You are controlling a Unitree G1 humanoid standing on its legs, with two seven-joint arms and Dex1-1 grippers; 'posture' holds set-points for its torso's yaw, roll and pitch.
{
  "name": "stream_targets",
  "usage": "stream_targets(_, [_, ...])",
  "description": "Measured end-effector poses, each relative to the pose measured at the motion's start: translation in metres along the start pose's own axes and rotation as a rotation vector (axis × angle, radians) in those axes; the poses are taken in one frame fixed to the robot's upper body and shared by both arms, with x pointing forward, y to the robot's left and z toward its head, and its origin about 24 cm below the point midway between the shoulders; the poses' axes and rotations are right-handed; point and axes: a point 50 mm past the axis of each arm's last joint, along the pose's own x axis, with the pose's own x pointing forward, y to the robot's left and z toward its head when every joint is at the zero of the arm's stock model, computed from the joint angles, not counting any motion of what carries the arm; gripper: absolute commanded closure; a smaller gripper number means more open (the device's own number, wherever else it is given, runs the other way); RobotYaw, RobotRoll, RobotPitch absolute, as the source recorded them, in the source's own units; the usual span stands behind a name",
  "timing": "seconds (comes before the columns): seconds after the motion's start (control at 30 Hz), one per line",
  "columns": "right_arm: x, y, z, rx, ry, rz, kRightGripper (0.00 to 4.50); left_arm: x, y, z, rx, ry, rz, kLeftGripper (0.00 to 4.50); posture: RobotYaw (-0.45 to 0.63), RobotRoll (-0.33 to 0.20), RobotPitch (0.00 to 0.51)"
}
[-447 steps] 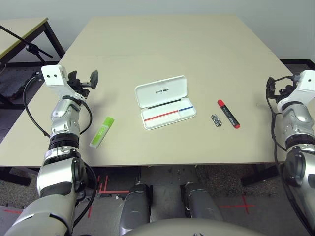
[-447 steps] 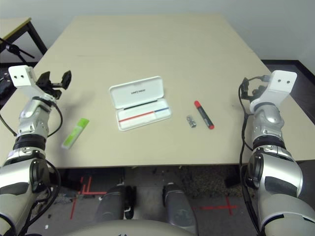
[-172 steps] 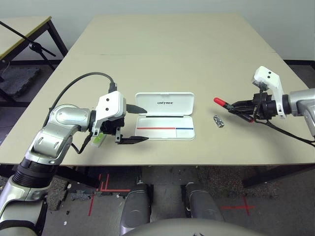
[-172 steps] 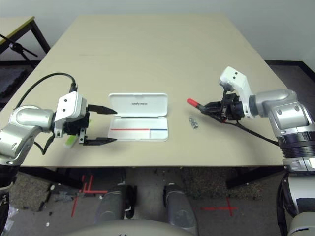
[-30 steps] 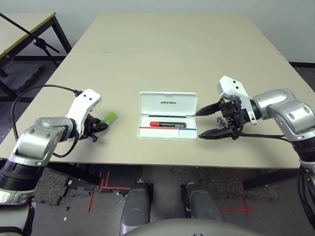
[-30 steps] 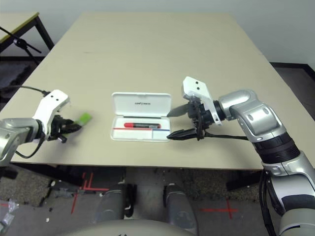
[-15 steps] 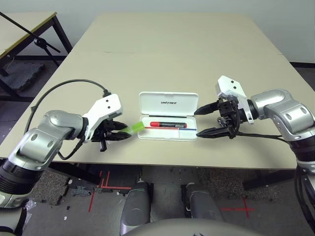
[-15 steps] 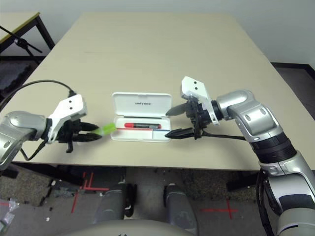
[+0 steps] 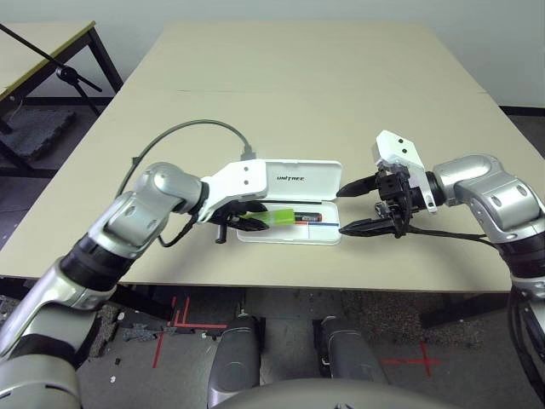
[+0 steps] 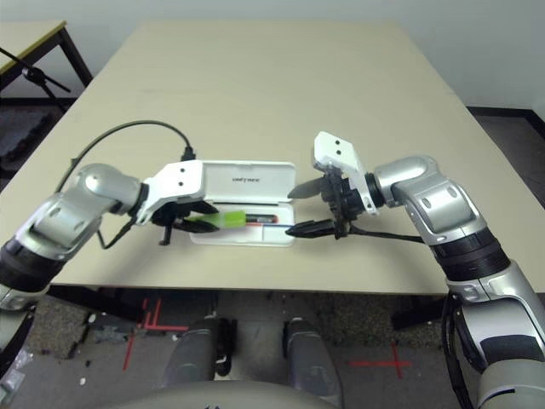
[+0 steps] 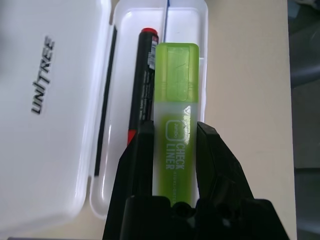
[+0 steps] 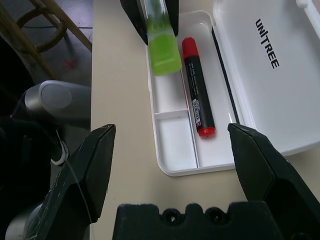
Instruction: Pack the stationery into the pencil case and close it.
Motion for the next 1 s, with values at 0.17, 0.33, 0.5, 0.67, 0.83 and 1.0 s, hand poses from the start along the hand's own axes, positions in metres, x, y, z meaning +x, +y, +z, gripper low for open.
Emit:
stream_targets(0.17, [0.0, 0.001, -0.003, 0.009, 0.004, -0.007, 0.0, 0.007, 0.0, -0.005, 0.004, 0.019, -0.031, 3.43, -0.01, 0.0, 0.08])
stream_targets(0.33, [-0.001, 0.001, -0.002, 0.001, 0.007, -0.016, 0.0, 0.018, 0.0, -0.005, 0.014, 0.024, -0.052, 3.43, -0.02, 0.0, 0.078])
stream_targets(0.5, [-0.001, 0.001, -0.002, 0.001, 0.008, -0.023, 0.0, 0.021, 0.002, -0.006, 0.014, 0.029, -0.05, 3.43, -0.02, 0.0, 0.078])
stream_targets(0.67, [-0.001, 0.001, -0.002, 0.002, 0.008, -0.025, 0.0, 0.021, 0.003, -0.006, 0.017, 0.035, -0.047, 2.4, -0.01, 0.0, 0.078])
stream_targets(0.83, [-0.001, 0.001, -0.002, 0.001, 0.008, -0.025, 0.0, 0.019, 0.002, -0.003, 0.021, 0.025, -0.042, 0.5, -0.01, 0.0, 0.076])
stream_targets(1.0, [0.0, 0.001, -0.002, 0.001, 0.007, -0.025, 0.0, 0.001, 0.007, 0.0, 0.031, 0.007, -0.002, 0.06, -0.02, 0.0, 0.07])
